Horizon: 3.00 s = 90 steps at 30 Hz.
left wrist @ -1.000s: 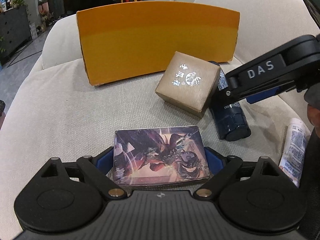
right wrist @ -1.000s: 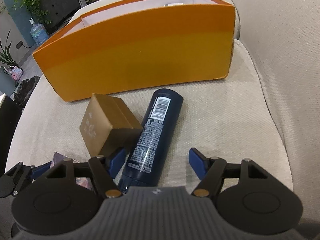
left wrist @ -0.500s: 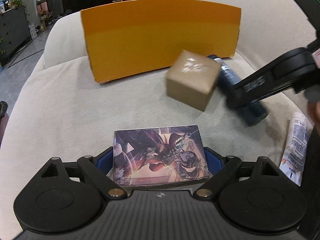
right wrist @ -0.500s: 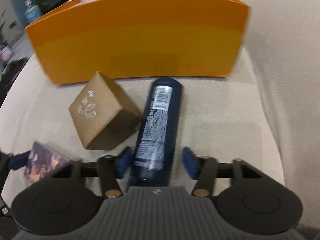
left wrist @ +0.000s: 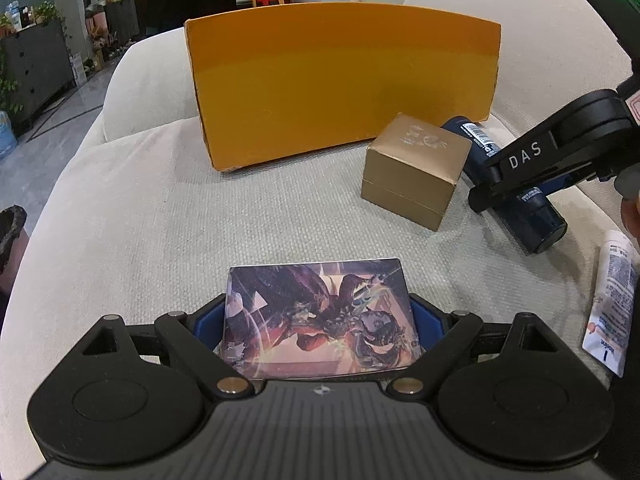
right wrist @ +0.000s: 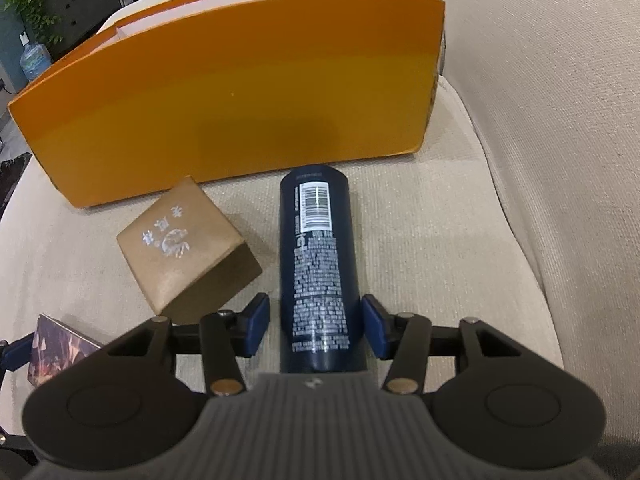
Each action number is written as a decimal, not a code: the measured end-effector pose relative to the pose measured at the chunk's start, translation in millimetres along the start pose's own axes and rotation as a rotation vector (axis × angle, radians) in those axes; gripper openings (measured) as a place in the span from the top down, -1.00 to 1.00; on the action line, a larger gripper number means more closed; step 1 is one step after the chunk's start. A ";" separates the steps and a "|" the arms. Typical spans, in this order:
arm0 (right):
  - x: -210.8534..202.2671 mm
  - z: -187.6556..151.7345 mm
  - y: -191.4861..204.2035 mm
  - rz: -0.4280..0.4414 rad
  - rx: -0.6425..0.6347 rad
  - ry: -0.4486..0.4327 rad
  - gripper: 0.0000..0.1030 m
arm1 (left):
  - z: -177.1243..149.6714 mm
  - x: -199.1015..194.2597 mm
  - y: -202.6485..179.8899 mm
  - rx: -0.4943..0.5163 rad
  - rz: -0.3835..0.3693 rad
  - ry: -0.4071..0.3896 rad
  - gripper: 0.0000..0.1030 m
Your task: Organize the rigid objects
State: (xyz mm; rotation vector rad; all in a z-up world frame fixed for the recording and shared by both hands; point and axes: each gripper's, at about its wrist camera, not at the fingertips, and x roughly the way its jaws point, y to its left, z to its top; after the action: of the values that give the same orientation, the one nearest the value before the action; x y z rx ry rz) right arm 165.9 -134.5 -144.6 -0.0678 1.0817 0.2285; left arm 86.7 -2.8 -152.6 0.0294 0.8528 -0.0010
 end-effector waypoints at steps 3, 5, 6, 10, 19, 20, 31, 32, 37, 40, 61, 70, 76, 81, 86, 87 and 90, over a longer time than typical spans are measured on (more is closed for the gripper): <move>2.4 1.1 2.5 -0.011 -0.021 0.000 -0.02 | -1.7 -1.0 0.0 0.004 -0.004 -0.009 -1.00; 2.1 1.7 5.4 -0.017 -0.033 -0.001 -0.02 | -1.2 -1.7 1.1 0.003 -0.011 -0.008 -1.00; 1.7 1.4 6.8 -0.018 -0.037 -0.002 -0.02 | -1.2 -2.5 1.9 0.002 -0.013 -0.006 -1.00; 0.1 1.2 8.3 -0.014 -0.034 -0.003 0.04 | 0.3 -4.4 3.7 -0.003 -0.017 0.003 -1.00; -5.1 1.8 -7.3 0.024 0.047 -0.017 0.18 | 5.5 -15.5 16.9 -0.030 -0.010 -0.019 -1.00; -7.0 1.6 -8.4 0.026 0.053 -0.022 0.18 | 6.6 -17.0 18.7 -0.034 -0.010 -0.024 -1.00; -28.1 -4.5 -20.1 0.077 0.103 -0.053 0.18 | 16.3 -28.7 28.9 -0.050 -0.014 -0.051 -1.00; -31.1 -5.2 -21.7 0.085 0.110 -0.056 0.18 | 15.9 -29.5 29.4 -0.051 -0.014 -0.053 -1.00; -40.4 -7.4 -27.2 0.107 0.121 -0.071 0.18 | 17.4 -32.5 29.8 -0.056 -0.019 -0.060 -1.00; -48.3 -8.2 -32.9 0.117 0.132 -0.077 0.18 | 17.1 -36.2 30.4 -0.054 -0.023 -0.067 -1.00; -92.1 -1.7 -43.3 0.139 0.170 -0.135 0.18 | 33.8 -58.7 33.2 -0.034 -0.048 -0.115 -1.00; -132.3 13.2 -37.5 0.165 0.132 -0.215 0.18 | 82.5 -78.0 35.8 0.014 -0.064 -0.189 -1.00; -157.2 32.6 -33.9 0.170 0.105 -0.277 0.32 | 116.2 -77.4 35.8 0.043 -0.067 -0.216 -1.00; -153.6 52.3 -27.0 0.136 0.061 -0.232 1.00 | 127.2 -71.0 36.2 0.038 -0.067 -0.216 -1.00; -126.5 50.7 -32.9 0.155 0.013 -0.097 0.53 | 119.0 -63.4 36.7 0.036 -0.071 -0.194 -1.00; -122.5 47.4 -31.9 0.157 -0.005 -0.071 0.16 | 117.1 -61.6 37.5 0.034 -0.073 -0.186 -1.00; -113.4 32.9 -21.7 0.162 -0.066 -0.033 0.12 | 113.5 -54.6 38.8 0.027 -0.075 -0.162 -1.00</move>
State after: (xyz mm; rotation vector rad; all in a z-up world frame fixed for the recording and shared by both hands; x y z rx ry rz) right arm 148.2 -167.4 -30.5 -0.0355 1.0478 0.4096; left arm 136.8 32.4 -35.9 0.0228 0.6911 -0.0841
